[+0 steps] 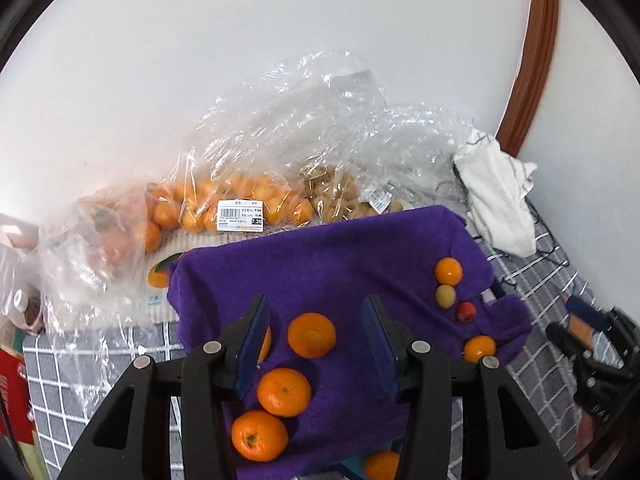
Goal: Organize fruits
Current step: 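Grasp the pale yellow fruit with the right gripper while the left gripper grasps a mandarin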
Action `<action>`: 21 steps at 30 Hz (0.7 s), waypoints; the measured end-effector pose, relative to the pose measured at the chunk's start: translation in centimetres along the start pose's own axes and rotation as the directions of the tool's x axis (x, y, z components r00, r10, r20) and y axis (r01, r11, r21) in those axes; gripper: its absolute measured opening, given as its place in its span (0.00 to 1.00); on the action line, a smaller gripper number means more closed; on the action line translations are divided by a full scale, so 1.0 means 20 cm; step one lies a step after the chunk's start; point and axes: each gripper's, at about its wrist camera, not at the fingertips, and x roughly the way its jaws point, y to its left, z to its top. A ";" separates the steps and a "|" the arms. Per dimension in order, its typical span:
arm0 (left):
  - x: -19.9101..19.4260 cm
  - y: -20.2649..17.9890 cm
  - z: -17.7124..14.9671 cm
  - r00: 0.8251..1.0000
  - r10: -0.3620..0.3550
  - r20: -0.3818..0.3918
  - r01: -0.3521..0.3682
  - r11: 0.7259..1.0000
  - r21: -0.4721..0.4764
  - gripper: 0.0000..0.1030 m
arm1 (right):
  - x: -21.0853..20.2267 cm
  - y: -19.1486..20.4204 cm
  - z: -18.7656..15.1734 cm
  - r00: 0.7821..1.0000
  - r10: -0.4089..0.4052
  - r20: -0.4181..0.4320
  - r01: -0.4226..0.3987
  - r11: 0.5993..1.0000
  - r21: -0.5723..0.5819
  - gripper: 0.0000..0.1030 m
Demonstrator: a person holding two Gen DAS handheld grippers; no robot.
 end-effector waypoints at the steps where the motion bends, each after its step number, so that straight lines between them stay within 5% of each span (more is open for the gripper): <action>1: -0.02 0.00 -0.01 1.000 -0.013 -0.003 0.013 1.000 -0.008 0.45 | -0.01 0.00 -0.01 1.000 0.013 -0.009 -0.013 1.000 0.000 0.53; 13: -0.23 0.10 -0.32 0.999 0.005 0.036 -0.002 0.998 -0.066 0.45 | 0.02 0.10 -0.17 0.989 0.107 -0.102 -0.106 0.994 0.011 0.52; 18: -0.25 0.20 -0.47 0.999 -0.054 -0.001 0.054 0.990 -0.129 0.45 | 0.03 0.17 -0.23 0.983 0.146 -0.114 -0.147 0.989 -0.003 0.47; 21: -0.24 0.23 -0.55 0.999 -0.027 -0.036 0.022 0.991 -0.134 0.45 | 0.05 0.21 -0.26 0.973 0.189 -0.135 -0.190 0.982 0.004 0.43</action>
